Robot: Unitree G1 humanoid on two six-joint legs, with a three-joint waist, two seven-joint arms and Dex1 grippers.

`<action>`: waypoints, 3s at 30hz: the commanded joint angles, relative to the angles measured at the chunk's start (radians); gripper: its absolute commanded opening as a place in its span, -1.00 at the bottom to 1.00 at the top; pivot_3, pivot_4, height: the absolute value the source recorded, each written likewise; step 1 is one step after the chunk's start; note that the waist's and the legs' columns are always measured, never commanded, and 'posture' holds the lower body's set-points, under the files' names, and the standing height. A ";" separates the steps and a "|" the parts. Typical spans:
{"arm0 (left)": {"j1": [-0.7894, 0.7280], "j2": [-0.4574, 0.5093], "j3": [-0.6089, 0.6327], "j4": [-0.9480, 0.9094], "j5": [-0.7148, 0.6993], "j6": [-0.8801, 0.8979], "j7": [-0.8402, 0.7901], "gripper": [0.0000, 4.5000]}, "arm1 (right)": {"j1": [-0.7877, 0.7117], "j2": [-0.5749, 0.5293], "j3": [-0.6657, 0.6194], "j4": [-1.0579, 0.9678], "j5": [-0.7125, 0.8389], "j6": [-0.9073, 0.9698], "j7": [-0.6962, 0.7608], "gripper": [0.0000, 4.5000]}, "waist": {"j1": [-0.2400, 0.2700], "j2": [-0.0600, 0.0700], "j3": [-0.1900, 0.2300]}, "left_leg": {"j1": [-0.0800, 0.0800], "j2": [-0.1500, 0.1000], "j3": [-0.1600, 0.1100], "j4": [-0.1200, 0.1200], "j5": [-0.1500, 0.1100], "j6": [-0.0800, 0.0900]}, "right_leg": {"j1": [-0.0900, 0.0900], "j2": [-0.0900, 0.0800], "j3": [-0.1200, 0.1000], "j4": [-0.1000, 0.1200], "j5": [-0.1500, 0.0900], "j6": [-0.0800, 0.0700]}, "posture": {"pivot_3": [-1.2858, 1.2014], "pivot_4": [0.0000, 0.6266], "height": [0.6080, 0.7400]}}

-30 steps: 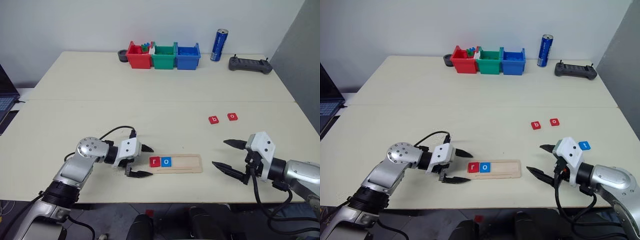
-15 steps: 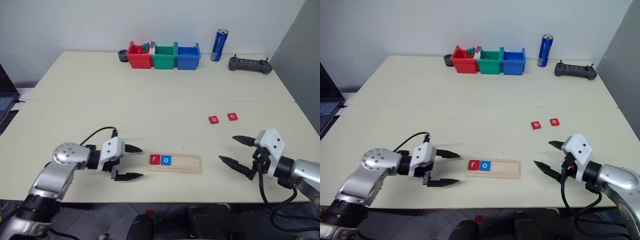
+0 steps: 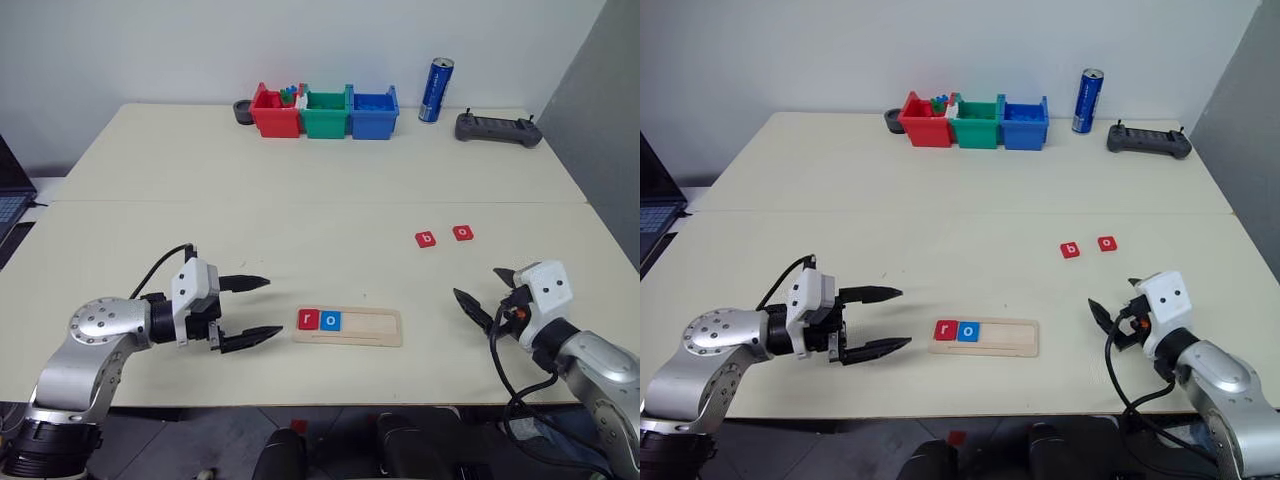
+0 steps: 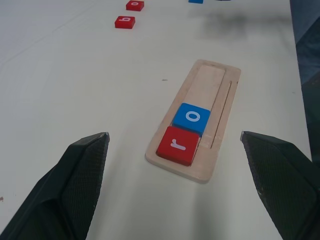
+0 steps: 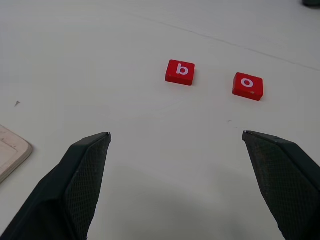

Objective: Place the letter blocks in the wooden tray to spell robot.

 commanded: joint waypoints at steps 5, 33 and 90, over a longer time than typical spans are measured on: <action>-0.064 0.011 0.002 -0.062 -0.002 0.015 0.021 0.98 | -0.092 -0.012 -0.073 -0.055 0.059 0.173 -0.071 1.00 | 0.000 0.000 0.000 | 0.000 0.000 0.000 0.000 0.000 0.000 | 0.000 0.000 0.000 0.000 0.000 0.000 | 0.03 -0.52 1.00; -0.238 -0.048 -0.142 -0.005 0.043 0.009 0.014 0.98 | -0.201 0.000 -0.367 -0.271 0.113 0.779 -0.186 1.00 | -0.001 0.000 0.000 | -0.001 0.000 0.000 0.000 0.000 0.000 | 0.000 0.000 0.000 0.000 0.000 0.000 | 0.03 -0.52 1.00; -0.181 0.125 -0.123 -0.052 0.037 0.069 -0.139 1.00 | -0.704 0.236 0.235 0.870 -0.242 -0.062 -0.095 0.57 | -0.017 0.002 0.002 | -0.001 0.000 0.000 -0.001 0.000 0.000 | -0.002 0.000 -0.001 0.000 0.003 -0.006 | 0.03 -0.52 1.00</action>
